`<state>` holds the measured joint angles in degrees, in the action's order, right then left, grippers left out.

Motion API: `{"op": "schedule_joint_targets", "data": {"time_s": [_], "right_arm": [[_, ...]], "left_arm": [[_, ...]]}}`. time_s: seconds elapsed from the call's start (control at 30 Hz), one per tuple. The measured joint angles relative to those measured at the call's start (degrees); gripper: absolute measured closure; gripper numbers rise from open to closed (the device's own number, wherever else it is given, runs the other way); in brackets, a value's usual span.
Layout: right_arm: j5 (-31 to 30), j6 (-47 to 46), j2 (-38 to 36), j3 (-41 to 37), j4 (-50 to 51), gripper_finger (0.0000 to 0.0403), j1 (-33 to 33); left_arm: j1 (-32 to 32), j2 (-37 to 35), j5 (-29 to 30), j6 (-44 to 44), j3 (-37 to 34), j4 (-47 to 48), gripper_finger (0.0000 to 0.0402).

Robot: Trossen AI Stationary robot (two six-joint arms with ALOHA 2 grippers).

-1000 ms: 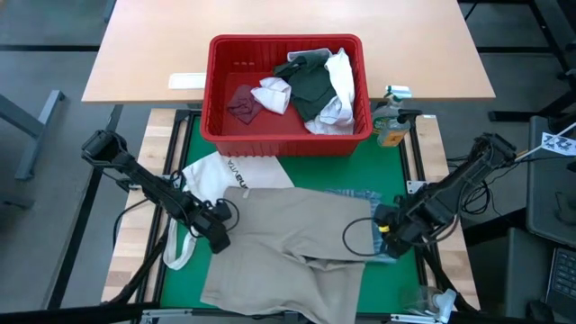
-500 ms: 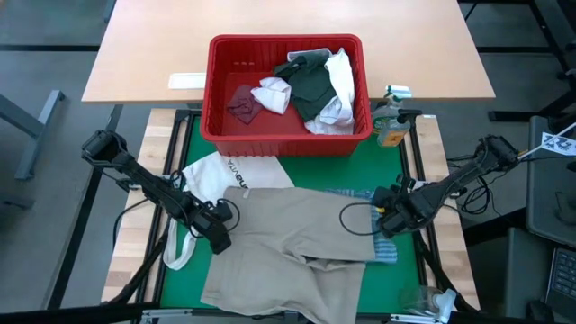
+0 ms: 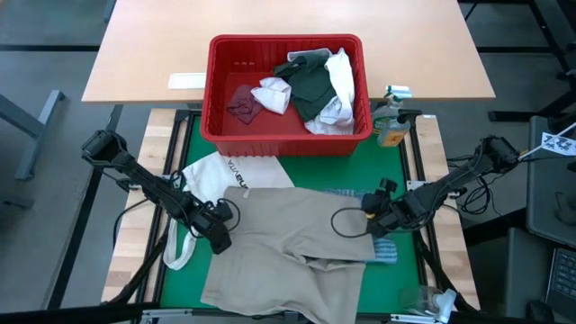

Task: Fold Laundry from Bin
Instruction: Fold the brown shorts

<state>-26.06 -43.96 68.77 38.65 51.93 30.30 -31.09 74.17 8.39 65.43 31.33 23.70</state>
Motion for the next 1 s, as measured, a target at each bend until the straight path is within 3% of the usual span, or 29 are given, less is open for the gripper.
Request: {"op": "schedule_joint_targets", "data": {"time_s": [0.23, 0.53, 0.77, 1.0], "right_arm": [[-7.3, 4.0, 0.0, 0.0, -2.5, 0.0237, 0.0], [-6.9, 5.4, 0.0, 0.0, -2.4, 0.0237, 0.0], [-6.8, 7.2, 0.0, 0.0, -2.5, 0.0237, 0.0], [-6.8, 7.2, 0.0, 0.0, -2.6, 0.0237, 0.0]], "left_arm": [[0.0, 0.0, 0.5, 0.0, 0.0, 0.0, 0.0290], [0.0, -1.5, -1.1, -0.9, 0.0, -3.2, 0.0309], [0.0, -8.6, -1.7, -3.1, 0.1, -3.8, 0.0312], [1.5, -17.9, 3.1, -3.2, 0.1, -2.1, 0.0312]]}}
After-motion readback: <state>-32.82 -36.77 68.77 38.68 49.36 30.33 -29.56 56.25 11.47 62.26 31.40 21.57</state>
